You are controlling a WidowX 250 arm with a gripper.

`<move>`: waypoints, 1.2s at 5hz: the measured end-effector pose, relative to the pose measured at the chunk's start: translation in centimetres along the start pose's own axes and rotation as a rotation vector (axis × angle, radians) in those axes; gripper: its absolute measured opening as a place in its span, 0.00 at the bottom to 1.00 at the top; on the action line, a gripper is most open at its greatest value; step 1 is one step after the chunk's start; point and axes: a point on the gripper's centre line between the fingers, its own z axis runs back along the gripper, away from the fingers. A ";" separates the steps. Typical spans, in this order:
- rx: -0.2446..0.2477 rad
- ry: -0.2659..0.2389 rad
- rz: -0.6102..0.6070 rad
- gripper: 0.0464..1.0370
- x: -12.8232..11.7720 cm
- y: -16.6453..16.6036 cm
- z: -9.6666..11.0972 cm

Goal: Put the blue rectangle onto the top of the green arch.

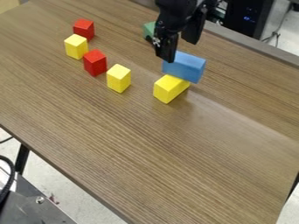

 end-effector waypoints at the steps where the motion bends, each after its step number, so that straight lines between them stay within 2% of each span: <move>1: -0.029 -0.035 0.040 0.96 0.5 -0.3 -0.2; 2: -0.059 -0.017 0.085 0.96 0.2 -0.8 -0.1; 3: -0.067 -0.015 0.116 0.96 0.5 -1.7 -0.3; 4: -0.038 0.014 0.152 0.96 0.2 -2.3 -1.1; 5: 0.020 0.036 0.167 0.96 -0.3 -2.7 -2.4; 6: 0.101 0.047 0.175 0.96 -0.6 -2.8 -2.9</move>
